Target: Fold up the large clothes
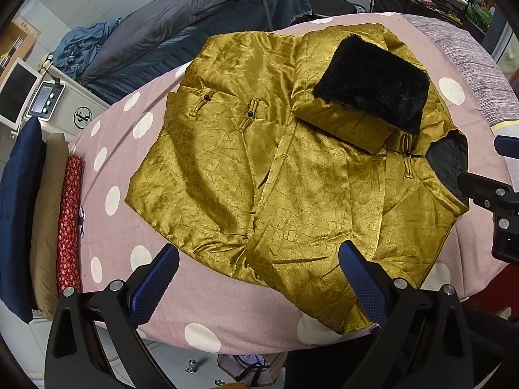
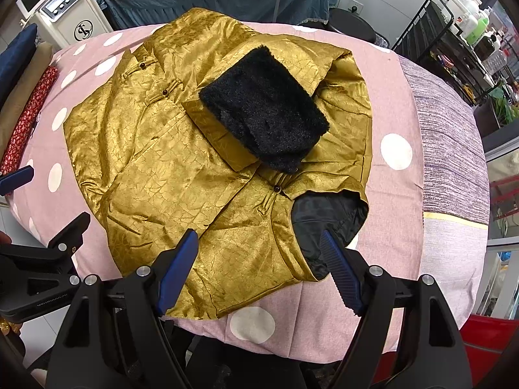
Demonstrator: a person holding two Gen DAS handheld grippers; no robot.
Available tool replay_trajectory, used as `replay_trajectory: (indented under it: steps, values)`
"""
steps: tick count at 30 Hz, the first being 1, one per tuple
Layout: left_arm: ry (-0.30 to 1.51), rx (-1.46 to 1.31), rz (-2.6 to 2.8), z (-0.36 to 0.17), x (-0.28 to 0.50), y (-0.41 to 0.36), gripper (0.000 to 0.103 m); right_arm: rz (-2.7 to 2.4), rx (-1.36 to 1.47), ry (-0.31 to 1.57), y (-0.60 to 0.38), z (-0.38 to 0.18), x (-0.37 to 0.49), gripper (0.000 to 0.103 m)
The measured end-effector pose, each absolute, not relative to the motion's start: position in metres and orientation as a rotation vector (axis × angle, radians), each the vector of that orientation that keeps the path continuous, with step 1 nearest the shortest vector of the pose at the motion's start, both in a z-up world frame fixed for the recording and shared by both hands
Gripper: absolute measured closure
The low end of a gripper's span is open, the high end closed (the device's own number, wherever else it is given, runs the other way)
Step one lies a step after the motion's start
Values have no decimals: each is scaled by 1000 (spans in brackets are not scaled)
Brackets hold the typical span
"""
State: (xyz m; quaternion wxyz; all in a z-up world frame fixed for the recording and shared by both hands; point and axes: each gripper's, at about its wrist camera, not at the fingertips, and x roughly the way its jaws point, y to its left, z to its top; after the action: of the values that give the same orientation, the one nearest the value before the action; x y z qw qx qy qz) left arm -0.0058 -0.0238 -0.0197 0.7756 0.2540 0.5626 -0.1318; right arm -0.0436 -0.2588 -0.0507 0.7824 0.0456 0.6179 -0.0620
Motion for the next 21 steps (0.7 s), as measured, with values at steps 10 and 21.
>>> replay_trajectory:
  steps: [10, 21]
  values:
    - [1229, 568, -310, -25, -2, -32, 6, -149, 116, 1343, -265, -54, -42, 26]
    - [1254, 576, -416, -32, 4, -49, 6, -179, 220, 1341, -287, -60, -45, 26]
